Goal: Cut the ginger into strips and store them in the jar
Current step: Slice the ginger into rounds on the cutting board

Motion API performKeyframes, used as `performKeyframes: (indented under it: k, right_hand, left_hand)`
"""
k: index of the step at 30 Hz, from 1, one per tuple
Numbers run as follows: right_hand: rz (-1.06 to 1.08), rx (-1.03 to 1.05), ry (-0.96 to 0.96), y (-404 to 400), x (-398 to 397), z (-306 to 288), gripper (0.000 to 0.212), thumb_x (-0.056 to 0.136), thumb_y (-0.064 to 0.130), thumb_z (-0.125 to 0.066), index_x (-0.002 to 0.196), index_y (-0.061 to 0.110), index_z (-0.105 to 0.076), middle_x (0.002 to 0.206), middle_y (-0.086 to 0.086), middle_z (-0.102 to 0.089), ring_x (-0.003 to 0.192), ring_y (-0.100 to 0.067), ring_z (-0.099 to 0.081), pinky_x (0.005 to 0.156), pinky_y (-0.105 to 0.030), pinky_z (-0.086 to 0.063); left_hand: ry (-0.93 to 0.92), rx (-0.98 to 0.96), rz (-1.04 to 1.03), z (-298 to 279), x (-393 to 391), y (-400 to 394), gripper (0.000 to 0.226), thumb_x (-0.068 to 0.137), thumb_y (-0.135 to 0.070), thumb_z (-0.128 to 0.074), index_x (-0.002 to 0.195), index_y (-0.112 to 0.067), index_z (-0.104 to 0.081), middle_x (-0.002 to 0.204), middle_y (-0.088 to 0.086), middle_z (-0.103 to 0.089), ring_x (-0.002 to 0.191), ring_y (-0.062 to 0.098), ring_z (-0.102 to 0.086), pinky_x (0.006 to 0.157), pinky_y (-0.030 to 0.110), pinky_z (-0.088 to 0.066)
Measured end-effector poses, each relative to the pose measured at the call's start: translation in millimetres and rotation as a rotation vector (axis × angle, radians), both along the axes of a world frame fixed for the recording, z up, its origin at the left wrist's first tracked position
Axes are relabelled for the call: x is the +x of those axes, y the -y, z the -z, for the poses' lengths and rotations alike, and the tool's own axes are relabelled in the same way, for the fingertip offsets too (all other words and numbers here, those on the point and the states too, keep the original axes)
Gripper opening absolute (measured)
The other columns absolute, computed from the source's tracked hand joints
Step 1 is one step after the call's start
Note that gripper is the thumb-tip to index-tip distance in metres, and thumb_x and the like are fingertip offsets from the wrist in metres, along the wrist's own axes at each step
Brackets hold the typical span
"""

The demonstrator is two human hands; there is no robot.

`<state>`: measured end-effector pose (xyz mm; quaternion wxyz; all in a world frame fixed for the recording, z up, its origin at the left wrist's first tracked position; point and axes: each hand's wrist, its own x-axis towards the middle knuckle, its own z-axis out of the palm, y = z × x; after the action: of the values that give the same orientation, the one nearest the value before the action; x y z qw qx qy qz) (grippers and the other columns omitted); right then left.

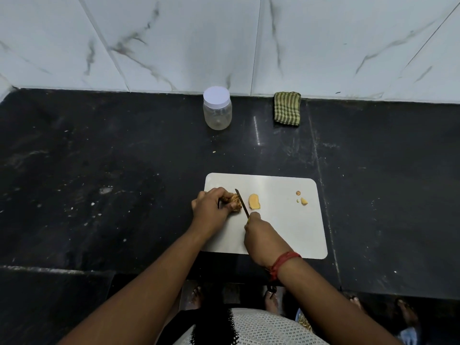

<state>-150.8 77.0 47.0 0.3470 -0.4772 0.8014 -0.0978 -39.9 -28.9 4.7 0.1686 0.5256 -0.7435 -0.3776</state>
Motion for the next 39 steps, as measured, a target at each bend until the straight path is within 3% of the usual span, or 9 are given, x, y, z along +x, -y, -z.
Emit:
performKeyframes:
  k: [8,14,19,22,27,30,32,34,39]
  right_hand:
    - [-0.052,0.037,-0.027,0,2,-7,0.024,0.088,-0.006,-0.035,0.110,0.002,-0.040,0.095,-0.019,-0.063,0.061,-0.022,-0.046,0.044,-0.024,-0.023]
    - [-0.096,0.111,-0.056,6,6,-12,0.033,0.090,-0.002,-0.037,0.123,-0.003,-0.038,0.102,-0.019,-0.061,0.076,-0.028,-0.055,0.045,-0.023,-0.026]
    - [-0.632,0.241,-0.452,15,9,-42,0.024,0.097,0.004,-0.037,0.113,0.000,-0.055,0.066,-0.004,-0.034,0.053,-0.016,-0.031,0.050,-0.024,-0.029]
    - [-1.056,0.334,-0.739,19,10,-54,0.032,0.097,0.004,-0.036,0.067,0.009,-0.047,0.062,-0.002,-0.036,0.055,-0.018,-0.032,0.095,-0.037,-0.045]
    - [-0.516,0.282,-0.367,15,4,-26,0.029,0.098,0.008,-0.038,0.123,0.001,-0.050,0.067,-0.002,-0.031,0.053,-0.013,-0.030,0.047,-0.023,-0.025]
    - [-0.379,0.131,-0.643,21,5,-31,0.039,0.100,0.022,-0.026,0.100,0.014,-0.064,0.057,0.006,-0.021,0.045,-0.006,-0.017,0.038,-0.023,-0.033]
    - [-0.719,0.151,-0.735,23,9,-36,0.047,0.100,0.014,-0.024,0.065,0.014,-0.055,0.052,0.005,-0.022,0.044,-0.011,-0.019,0.062,-0.042,-0.055]
    - [-0.806,0.194,-0.549,23,11,-26,0.033,0.096,0.004,-0.035,0.068,0.011,-0.051,0.059,-0.002,-0.036,0.052,-0.017,-0.033,0.094,-0.037,-0.043]
    - [-0.253,0.226,-0.220,6,5,-11,0.030,0.091,-0.003,-0.035,0.121,-0.004,-0.039,0.110,-0.018,-0.061,0.097,-0.030,-0.063,0.055,-0.025,-0.033]
  left_hand:
    - [0.015,-0.013,0.012,4,1,2,0.015,0.090,-0.036,-0.074,0.102,-0.029,-0.071,0.104,-0.017,-0.067,0.111,0.013,-0.044,0.096,0.032,-0.022]
    - [0.027,-0.054,0.038,6,1,2,0.009,0.090,-0.032,-0.074,0.094,-0.029,-0.066,0.098,-0.017,-0.064,0.107,0.015,-0.043,0.093,0.035,-0.024]
    - [0.018,-0.070,0.045,7,2,3,0.009,0.090,-0.031,-0.074,0.093,-0.026,-0.066,0.097,-0.016,-0.064,0.104,0.014,-0.042,0.093,0.036,-0.025]
    - [0.015,-0.075,0.050,7,2,3,0.008,0.090,-0.028,-0.073,0.094,-0.026,-0.067,0.100,-0.016,-0.065,0.105,0.015,-0.042,0.094,0.037,-0.025]
    - [-0.006,-0.043,0.053,9,5,1,0.012,0.089,-0.026,-0.076,0.094,-0.030,-0.067,0.101,-0.019,-0.065,0.103,0.010,-0.039,0.098,0.040,-0.029]
    - [0.011,-0.070,0.055,9,4,3,0.011,0.089,-0.027,-0.076,0.093,-0.028,-0.066,0.099,-0.019,-0.064,0.102,0.009,-0.038,0.093,0.035,-0.023]
    - [0.017,-0.080,0.059,11,4,5,0.010,0.089,-0.028,-0.075,0.092,-0.027,-0.065,0.098,-0.019,-0.064,0.101,0.009,-0.037,0.090,0.033,-0.021]
    - [0.013,-0.076,0.060,11,4,3,0.010,0.089,-0.027,-0.075,0.092,-0.027,-0.065,0.099,-0.018,-0.064,0.101,0.010,-0.038,0.089,0.033,-0.020]
    - [0.005,-0.072,0.042,11,4,0,0.012,0.088,-0.026,-0.076,0.093,-0.027,-0.065,0.102,-0.017,-0.065,0.103,0.011,-0.039,0.092,0.033,-0.022]
